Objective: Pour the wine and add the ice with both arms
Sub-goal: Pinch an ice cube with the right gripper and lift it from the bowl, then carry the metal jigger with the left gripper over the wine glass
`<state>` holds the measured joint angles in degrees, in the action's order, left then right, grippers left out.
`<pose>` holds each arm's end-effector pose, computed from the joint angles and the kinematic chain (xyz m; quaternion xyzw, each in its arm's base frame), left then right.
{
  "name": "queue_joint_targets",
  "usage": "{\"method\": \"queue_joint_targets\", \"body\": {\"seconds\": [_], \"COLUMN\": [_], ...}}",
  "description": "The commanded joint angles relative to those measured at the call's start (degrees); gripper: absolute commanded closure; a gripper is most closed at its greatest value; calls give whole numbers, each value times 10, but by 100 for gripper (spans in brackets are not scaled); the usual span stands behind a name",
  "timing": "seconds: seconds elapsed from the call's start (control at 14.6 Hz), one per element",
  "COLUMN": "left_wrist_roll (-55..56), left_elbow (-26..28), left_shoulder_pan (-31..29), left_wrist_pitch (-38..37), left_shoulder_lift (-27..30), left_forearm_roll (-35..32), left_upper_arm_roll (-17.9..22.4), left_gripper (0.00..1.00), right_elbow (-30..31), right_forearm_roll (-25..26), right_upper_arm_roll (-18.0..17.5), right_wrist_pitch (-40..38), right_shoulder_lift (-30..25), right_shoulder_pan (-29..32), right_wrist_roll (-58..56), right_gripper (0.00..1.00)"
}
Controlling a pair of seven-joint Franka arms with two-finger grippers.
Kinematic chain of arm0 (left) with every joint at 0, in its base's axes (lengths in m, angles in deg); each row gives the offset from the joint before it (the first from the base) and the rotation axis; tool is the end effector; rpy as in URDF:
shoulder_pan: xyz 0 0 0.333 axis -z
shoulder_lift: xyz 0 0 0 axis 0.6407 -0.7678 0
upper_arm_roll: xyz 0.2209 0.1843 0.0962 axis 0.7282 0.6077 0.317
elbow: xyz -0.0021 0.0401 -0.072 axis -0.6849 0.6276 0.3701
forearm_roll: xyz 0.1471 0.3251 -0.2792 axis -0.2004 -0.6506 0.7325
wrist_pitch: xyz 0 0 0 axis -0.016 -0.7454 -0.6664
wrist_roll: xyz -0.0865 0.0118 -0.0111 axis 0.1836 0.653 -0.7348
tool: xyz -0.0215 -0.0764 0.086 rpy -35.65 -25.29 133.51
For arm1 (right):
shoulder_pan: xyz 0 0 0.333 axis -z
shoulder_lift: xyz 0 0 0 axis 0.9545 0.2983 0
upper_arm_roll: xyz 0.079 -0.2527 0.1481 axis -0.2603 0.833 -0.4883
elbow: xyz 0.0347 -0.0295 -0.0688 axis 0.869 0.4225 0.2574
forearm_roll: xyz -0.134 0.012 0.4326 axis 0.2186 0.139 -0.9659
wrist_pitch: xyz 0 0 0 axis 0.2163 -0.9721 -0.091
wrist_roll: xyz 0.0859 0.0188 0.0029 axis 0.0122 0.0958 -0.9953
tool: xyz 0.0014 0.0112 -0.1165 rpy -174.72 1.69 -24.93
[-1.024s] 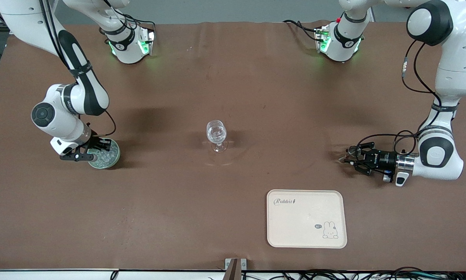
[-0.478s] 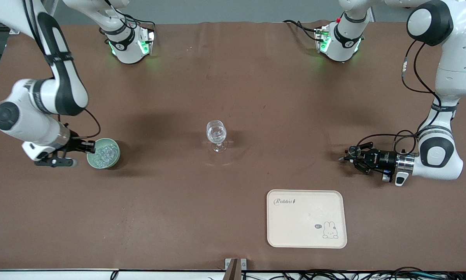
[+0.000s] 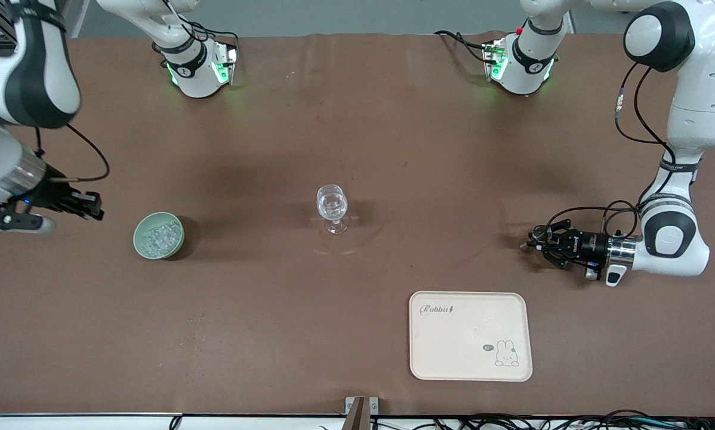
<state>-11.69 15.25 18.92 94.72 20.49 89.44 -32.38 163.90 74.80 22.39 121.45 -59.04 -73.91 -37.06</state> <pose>0.6583 0.0609 0.0742 0.6844 0.4995 -0.4293 0.3127 0.6309 -0.0421 0.4627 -0.9991 0.0408 -0.0138 0.0060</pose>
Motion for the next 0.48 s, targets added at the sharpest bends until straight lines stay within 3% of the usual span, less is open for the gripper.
{"method": "queue_joint_targets", "body": {"seconds": [0.0, 0.2, 0.41], "left_wrist_roll": [21, 73, 138], "left_elbow": [-32, -51, -52], "left_shoulder_pan": [-1, 4, 4], "left_wrist_pitch": [-48, -70, -45], "left_shoulder_lift": [9, 35, 48], "left_forearm_roll": [9, 9, 9], "left_upper_arm_roll": [-23, -67, -126], "left_gripper": [100, 100, 100], "right_elbow": [-100, -197, -247], "right_forearm_roll": [2, 2, 2], "right_upper_arm_roll": [-2, -3, -3], "right_wrist_pitch": [-111, -211, -258], "right_shoulder_lift": [0, 1, 3], "right_shoulder_pan": [6, 20, 23], "right_wrist_roll": [10, 5, 2], "right_gripper": [97, 97, 97]}}
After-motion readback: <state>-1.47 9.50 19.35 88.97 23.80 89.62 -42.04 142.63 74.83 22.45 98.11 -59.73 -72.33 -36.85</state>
